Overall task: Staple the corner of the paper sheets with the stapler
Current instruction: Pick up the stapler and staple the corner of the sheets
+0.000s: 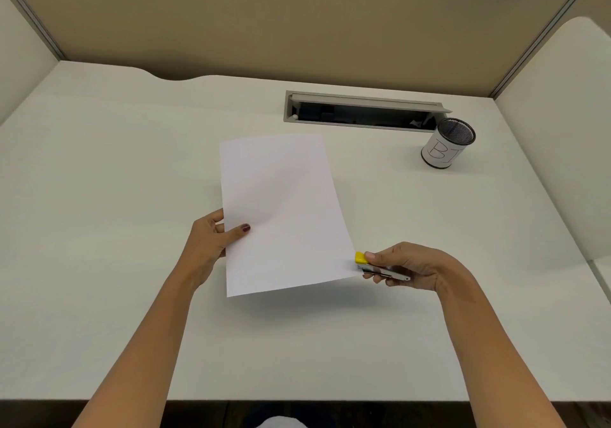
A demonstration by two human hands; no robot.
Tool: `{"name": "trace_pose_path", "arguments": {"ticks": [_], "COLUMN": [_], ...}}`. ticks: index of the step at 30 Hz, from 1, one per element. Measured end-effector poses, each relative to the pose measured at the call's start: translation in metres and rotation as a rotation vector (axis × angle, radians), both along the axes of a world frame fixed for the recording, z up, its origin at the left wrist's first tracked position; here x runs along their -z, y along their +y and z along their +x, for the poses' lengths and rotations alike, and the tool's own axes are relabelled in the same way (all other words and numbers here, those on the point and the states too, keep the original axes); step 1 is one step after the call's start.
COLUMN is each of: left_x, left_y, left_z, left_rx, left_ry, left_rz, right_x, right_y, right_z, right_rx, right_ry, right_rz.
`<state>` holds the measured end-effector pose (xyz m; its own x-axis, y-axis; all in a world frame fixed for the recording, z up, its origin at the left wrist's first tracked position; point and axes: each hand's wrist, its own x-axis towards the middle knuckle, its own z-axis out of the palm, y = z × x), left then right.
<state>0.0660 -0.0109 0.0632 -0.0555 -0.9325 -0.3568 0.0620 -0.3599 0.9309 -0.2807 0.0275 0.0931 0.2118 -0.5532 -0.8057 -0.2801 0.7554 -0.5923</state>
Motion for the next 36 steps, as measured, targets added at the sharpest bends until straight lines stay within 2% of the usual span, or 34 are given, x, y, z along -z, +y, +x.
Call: {"name": "trace_pose_path", "arguments": {"ticks": [12, 30, 36], "left_x": [-0.003, -0.005, -0.004], "left_y": [0.002, 0.000, -0.001], "left_z": [-0.004, -0.011, -0.012], "left_rx": [0.039, 0.069, 0.068], "left_ry": [-0.011, -0.023, -0.032], "left_rz": [-0.012, -0.006, -0.004], "right_x": [-0.002, 0.003, 0.003], "right_y": [0.000, 0.013, 0.013], "right_z": [-0.001, 0.005, 0.006], "right_rx": [-0.158, -0.088, -0.066], "right_ry": [0.016, 0.216, 0.228], "right_rz": [-0.038, -0.172, -0.205]}}
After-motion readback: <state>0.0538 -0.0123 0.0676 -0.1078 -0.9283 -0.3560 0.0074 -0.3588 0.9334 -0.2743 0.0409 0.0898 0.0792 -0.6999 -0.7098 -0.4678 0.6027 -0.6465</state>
